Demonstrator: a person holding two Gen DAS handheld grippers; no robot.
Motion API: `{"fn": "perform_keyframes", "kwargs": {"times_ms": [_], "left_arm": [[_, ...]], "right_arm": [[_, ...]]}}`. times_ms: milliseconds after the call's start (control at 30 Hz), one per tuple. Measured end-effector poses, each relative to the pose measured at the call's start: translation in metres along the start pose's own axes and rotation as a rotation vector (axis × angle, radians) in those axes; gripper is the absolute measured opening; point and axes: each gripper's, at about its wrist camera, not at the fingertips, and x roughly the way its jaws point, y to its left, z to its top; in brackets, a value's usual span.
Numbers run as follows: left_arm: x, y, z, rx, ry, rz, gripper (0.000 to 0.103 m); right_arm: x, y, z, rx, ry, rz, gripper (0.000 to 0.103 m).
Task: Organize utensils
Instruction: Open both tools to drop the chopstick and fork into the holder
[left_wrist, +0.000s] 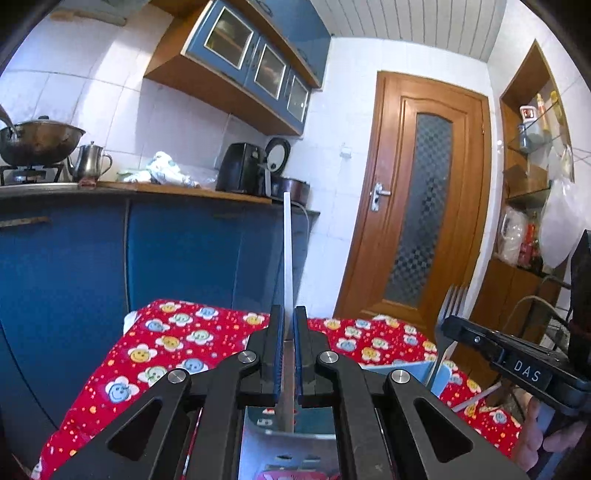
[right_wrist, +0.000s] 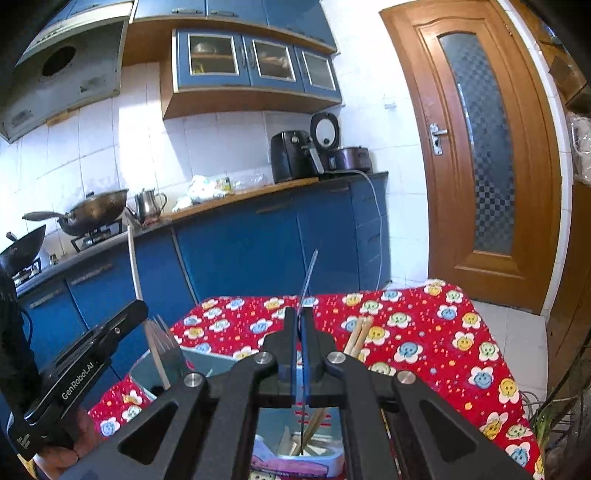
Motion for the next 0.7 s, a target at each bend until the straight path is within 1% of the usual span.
{"fn": "perform_keyframes", "kwargs": {"times_ms": [167,300,367,433,500,600,700], "left_arm": [[-0.001,-0.005,-0.003,0.028,0.027,0.012,0.005],[-0.001,-0.007,-0.003,0.025,0.062,0.000,0.012],[-0.003,-0.008,-0.002,0.018,0.083,-0.001,0.016],[-0.004,-0.007,-0.002,0.002,0.114,-0.003,0.017],[-0.006,-0.005,-0.002,-0.019,0.137,-0.008,0.017],[-0.011,-0.002,-0.001,-0.048,0.173,-0.019,0.017],[-0.020,-0.003,0.001,-0.033,0.195,-0.021,0.017]], "right_arm": [[0.006,0.000,-0.006,0.004,0.036,0.003,0.004],[0.005,0.000,-0.007,0.020,0.045,0.017,0.005],[0.001,-0.001,-0.006,0.039,0.044,0.033,0.006],[-0.003,-0.001,-0.004,0.050,0.040,0.046,0.013],[-0.008,-0.001,-0.003,0.061,0.034,0.057,0.016],[-0.017,-0.003,-0.001,0.082,0.021,0.073,0.017],[-0.029,-0.003,0.001,0.099,0.008,0.085,0.019]]}}
